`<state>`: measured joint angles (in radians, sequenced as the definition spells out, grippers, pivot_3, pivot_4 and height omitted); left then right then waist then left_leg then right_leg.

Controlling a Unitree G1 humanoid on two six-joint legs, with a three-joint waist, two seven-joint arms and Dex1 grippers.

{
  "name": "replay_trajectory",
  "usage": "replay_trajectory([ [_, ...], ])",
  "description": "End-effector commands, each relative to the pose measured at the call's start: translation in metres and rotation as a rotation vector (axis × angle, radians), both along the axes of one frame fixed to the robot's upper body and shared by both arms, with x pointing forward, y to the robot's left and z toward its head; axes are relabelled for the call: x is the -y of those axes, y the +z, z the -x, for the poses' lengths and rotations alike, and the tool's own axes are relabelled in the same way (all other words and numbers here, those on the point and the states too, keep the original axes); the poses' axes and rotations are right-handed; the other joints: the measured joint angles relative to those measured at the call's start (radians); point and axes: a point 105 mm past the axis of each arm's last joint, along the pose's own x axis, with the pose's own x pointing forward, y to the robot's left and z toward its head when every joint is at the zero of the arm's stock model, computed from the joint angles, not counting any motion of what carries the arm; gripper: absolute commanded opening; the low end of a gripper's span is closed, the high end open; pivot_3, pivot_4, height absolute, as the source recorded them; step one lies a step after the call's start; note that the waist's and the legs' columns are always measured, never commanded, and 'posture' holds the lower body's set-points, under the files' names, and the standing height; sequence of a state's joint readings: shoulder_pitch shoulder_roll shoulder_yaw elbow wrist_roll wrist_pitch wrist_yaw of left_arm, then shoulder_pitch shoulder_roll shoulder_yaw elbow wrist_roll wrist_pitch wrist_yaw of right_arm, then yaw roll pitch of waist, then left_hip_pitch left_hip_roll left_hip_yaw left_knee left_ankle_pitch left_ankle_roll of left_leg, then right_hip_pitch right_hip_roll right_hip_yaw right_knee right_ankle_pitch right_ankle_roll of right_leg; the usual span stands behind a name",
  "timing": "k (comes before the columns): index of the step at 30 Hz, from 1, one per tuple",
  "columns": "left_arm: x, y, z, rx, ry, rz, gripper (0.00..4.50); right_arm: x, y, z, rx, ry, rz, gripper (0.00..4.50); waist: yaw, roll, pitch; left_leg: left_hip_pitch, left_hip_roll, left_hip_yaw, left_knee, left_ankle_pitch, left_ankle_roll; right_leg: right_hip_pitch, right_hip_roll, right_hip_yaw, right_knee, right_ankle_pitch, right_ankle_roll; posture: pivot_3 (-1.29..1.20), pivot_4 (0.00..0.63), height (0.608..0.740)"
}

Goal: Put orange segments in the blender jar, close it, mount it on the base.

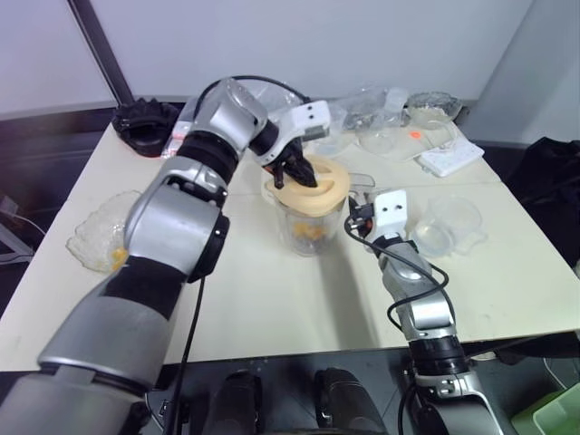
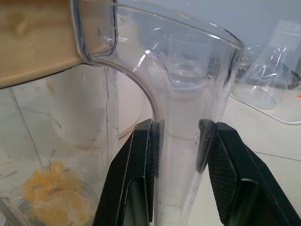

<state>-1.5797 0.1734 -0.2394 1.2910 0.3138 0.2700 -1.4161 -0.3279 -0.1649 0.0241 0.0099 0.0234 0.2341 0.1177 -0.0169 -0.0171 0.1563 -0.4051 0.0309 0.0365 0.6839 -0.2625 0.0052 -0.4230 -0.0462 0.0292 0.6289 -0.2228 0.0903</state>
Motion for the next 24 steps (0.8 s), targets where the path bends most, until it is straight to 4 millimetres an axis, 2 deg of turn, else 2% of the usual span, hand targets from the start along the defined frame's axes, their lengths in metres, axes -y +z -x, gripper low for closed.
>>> replay_trajectory([
  [1, -0.007, -0.039, -0.009, -0.041, 0.149, -0.041, 0.23, -0.023, 0.028, 0.001, 0.106, 0.076, 0.010, 1.02, 0.000, 0.000, 0.000, 0.000, 0.000, 0.000, 0.000, 0.000, 0.000, 0.000, 0.000, 0.000, 0.000, 0.000, 0.000, 0.00, 0.150, 0.740],
  [8, -0.005, -0.040, -0.006, -0.046, 0.114, -0.035, 0.23, -0.023, 0.028, -0.001, 0.105, 0.079, 0.009, 1.02, 0.002, 0.000, 0.000, 0.000, 0.000, -0.001, 0.000, 0.000, 0.000, 0.000, -0.001, 0.000, -0.001, 0.000, 0.000, 0.00, 0.150, 0.740],
  [16, -0.002, -0.025, -0.002, -0.028, 0.031, -0.013, 0.23, -0.020, 0.025, 0.000, 0.099, 0.080, 0.019, 1.02, 0.000, 0.000, 0.000, -0.001, 0.000, -0.001, 0.000, 0.000, 0.000, -0.001, -0.001, -0.001, -0.001, 0.000, 0.000, 0.00, 0.150, 0.740],
  [20, 0.003, -0.005, 0.001, 0.018, -0.032, 0.003, 2.24, -0.017, 0.024, 0.001, 0.094, 0.081, 0.031, 1.02, -0.004, -0.001, 0.002, -0.003, 0.000, -0.001, -0.001, 0.000, 0.000, -0.004, -0.001, -0.001, -0.001, 0.000, 0.000, 0.00, 0.150, 0.740],
  [23, 0.024, 0.040, 0.011, 0.133, -0.165, 0.090, 3.70, -0.014, 0.022, 0.002, 0.088, 0.082, 0.042, 1.02, -0.004, 0.002, 0.005, -0.005, 0.000, -0.001, -0.003, 0.000, 0.000, -0.006, 0.000, -0.001, -0.002, 0.001, -0.002, 0.00, 0.150, 0.740],
  [24, 0.030, 0.056, 0.015, 0.132, -0.168, 0.142, 3.70, -0.013, 0.021, 0.003, 0.085, 0.082, 0.043, 1.02, -0.003, 0.002, 0.008, -0.006, 0.000, -0.001, -0.004, 0.000, 0.000, -0.007, 0.000, -0.001, -0.002, 0.002, -0.003, 0.00, 0.150, 0.740],
])
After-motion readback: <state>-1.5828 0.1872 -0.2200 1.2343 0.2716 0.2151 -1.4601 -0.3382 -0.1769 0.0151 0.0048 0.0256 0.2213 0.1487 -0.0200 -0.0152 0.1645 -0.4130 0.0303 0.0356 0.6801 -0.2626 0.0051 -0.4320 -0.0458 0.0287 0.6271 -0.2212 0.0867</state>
